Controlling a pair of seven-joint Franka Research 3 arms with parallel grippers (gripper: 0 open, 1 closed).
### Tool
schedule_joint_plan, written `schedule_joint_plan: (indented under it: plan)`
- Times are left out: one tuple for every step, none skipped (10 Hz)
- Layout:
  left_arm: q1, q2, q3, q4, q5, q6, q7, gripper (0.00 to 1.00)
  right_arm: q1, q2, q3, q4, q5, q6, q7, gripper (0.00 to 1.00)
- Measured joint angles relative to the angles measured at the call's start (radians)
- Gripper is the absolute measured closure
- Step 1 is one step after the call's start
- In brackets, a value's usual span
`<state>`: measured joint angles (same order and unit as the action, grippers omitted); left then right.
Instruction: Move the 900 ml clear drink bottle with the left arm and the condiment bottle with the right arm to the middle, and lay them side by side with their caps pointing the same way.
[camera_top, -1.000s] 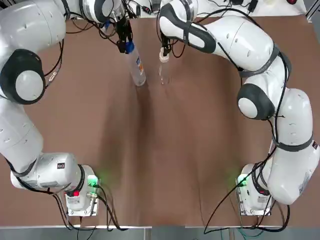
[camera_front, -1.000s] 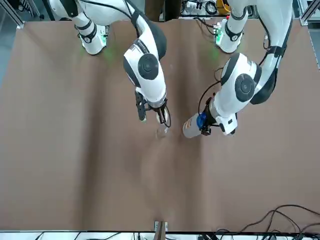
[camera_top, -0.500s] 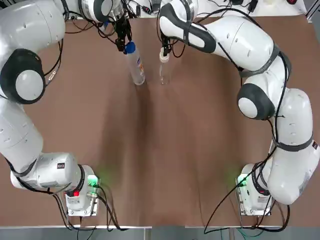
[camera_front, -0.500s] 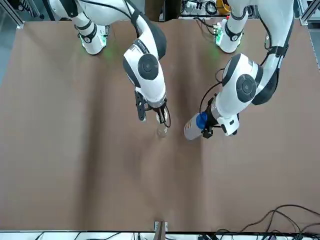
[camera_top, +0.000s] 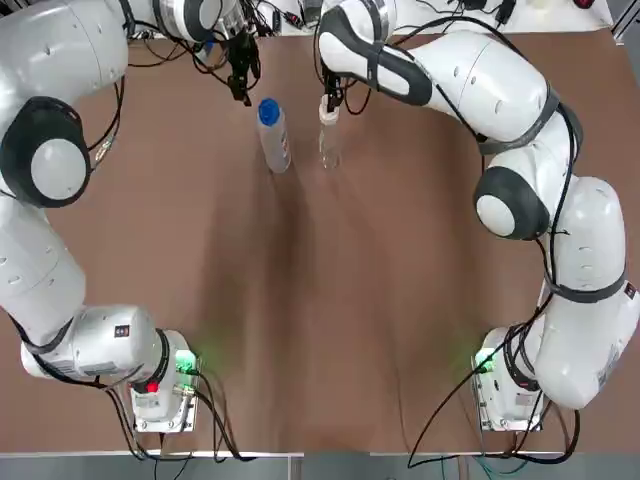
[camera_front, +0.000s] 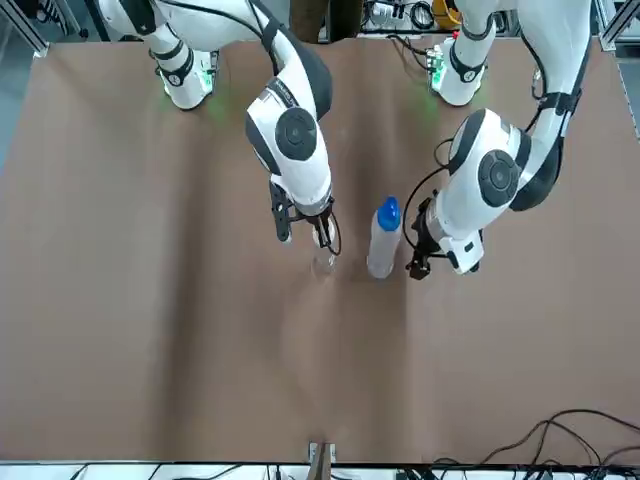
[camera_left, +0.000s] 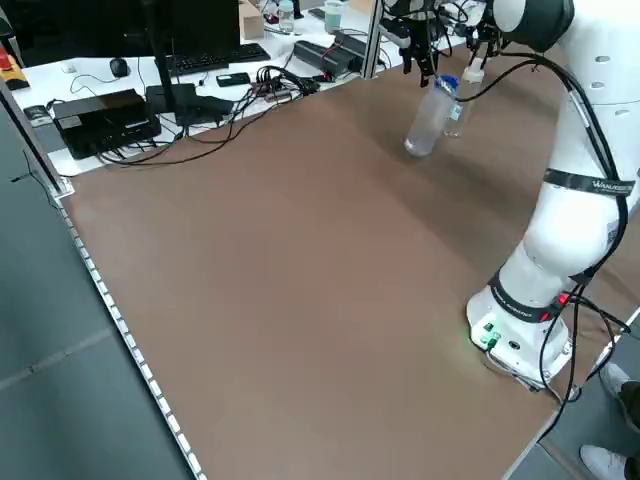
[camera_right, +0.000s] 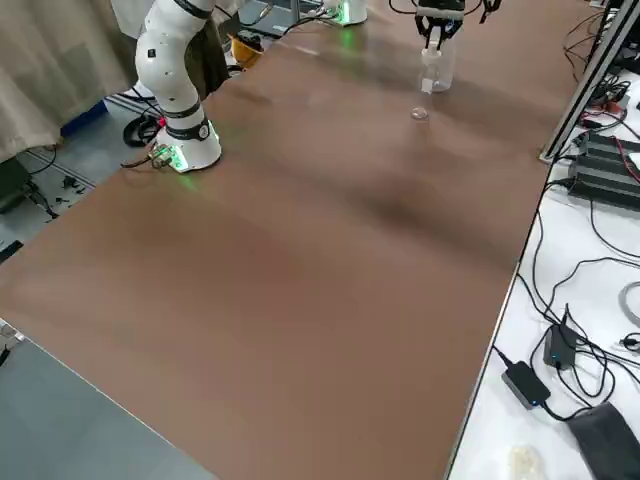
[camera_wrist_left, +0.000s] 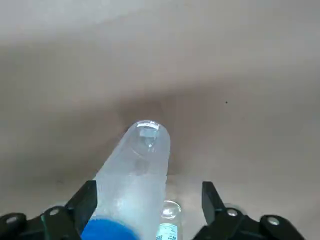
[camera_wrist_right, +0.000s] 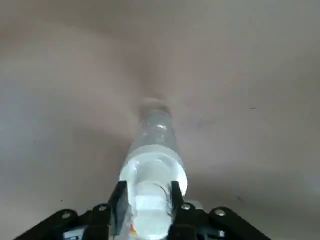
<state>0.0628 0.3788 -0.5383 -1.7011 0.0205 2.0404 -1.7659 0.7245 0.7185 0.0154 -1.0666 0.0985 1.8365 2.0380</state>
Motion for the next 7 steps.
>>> schedule_joint_plan:
  plan:
    - [0.000, 0.000, 0.011, 0.008, 0.015, 0.000, 0.015, 0.00, -0.001, 0.000, 0.000, 0.003, 0.000, 0.000, 0.000, 0.44]
    - [0.001, 0.000, 0.021, 0.024, 0.039, 0.000, 0.034, 0.00, -0.002, 0.000, 0.000, 0.006, 0.000, 0.000, 0.000, 0.41]
    - [0.004, 0.000, 0.029, 0.041, 0.054, 0.000, 0.072, 0.00, -0.002, 0.000, 0.000, 0.009, 0.000, 0.000, 0.000, 0.27]
    - [0.005, 0.000, 0.034, 0.053, 0.061, 0.000, 0.125, 0.00, -0.003, 0.000, 0.000, 0.012, 0.000, 0.001, -0.002, 0.25]
    - [0.007, 0.000, 0.034, 0.061, 0.066, 0.000, 0.182, 0.00, -0.004, 0.000, 0.000, 0.015, 0.000, 0.002, -0.016, 0.17]
    - [0.008, 0.000, 0.034, 0.065, 0.070, -0.004, 0.251, 0.00, -0.008, -0.001, 0.000, 0.021, 0.000, 0.002, -0.055, 0.09]
    - [0.011, -0.001, 0.034, 0.073, 0.076, -0.022, 0.346, 0.00, -0.015, -0.005, 0.000, 0.027, 0.000, 0.002, -0.122, 0.05]
